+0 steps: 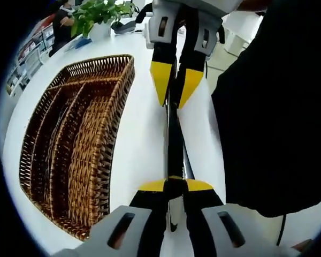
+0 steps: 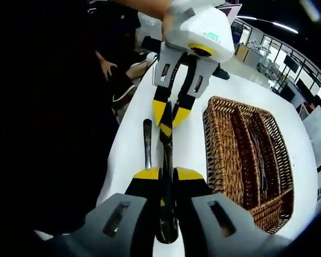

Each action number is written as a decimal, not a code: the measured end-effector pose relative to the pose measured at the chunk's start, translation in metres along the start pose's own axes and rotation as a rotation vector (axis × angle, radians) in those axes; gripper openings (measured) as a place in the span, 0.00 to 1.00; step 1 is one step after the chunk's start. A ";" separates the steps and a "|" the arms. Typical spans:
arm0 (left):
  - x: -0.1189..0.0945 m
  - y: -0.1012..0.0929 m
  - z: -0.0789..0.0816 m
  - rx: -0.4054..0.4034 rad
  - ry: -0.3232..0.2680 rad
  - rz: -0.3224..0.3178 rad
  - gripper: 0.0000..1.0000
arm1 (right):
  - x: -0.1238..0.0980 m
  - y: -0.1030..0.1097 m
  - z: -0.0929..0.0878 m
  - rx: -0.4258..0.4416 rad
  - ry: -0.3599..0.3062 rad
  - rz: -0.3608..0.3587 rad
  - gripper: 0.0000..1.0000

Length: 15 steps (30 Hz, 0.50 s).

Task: Arrange the knives, forks, and spoons in their matching storage slots by inserting each utensil handle-first until every utensil is classified and aligned in the correct compartment

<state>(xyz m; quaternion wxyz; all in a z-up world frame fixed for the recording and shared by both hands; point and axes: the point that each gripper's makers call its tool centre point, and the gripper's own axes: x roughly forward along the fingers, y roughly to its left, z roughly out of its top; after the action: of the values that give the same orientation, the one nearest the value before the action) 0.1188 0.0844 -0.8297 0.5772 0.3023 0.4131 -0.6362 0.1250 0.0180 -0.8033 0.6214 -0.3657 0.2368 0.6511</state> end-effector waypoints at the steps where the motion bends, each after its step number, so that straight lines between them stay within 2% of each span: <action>1: -0.003 0.000 0.002 0.004 -0.010 0.003 0.09 | -0.001 -0.001 -0.002 -0.002 0.005 -0.002 0.06; 3: -0.007 0.004 0.008 0.026 -0.030 0.025 0.06 | -0.003 -0.003 -0.004 0.025 0.007 -0.003 0.05; 4: -0.010 0.005 0.009 0.029 -0.033 0.032 0.00 | -0.003 -0.004 -0.005 0.027 0.008 -0.008 0.02; 5: -0.014 0.010 0.021 0.019 -0.068 0.058 0.00 | -0.003 -0.004 -0.018 0.093 0.039 -0.025 0.02; 7: -0.020 0.010 0.022 0.032 -0.061 0.047 0.00 | 0.000 -0.007 -0.018 0.087 0.029 -0.025 0.02; 8: -0.021 0.014 0.022 0.053 -0.069 0.075 0.00 | 0.001 -0.007 -0.019 0.083 0.032 -0.031 0.02; 13: -0.029 0.015 0.028 0.073 -0.092 0.091 0.00 | 0.001 -0.009 -0.020 0.072 0.052 -0.043 0.03; 15: -0.030 0.015 0.032 0.077 -0.102 0.088 0.00 | 0.002 -0.007 -0.023 0.108 0.066 -0.031 0.02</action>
<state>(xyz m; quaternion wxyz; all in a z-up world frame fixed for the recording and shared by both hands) 0.1406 0.0709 -0.7909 0.6129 0.3096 0.3447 -0.6401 0.1361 0.0026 -0.8179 0.6423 -0.3564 0.2863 0.6152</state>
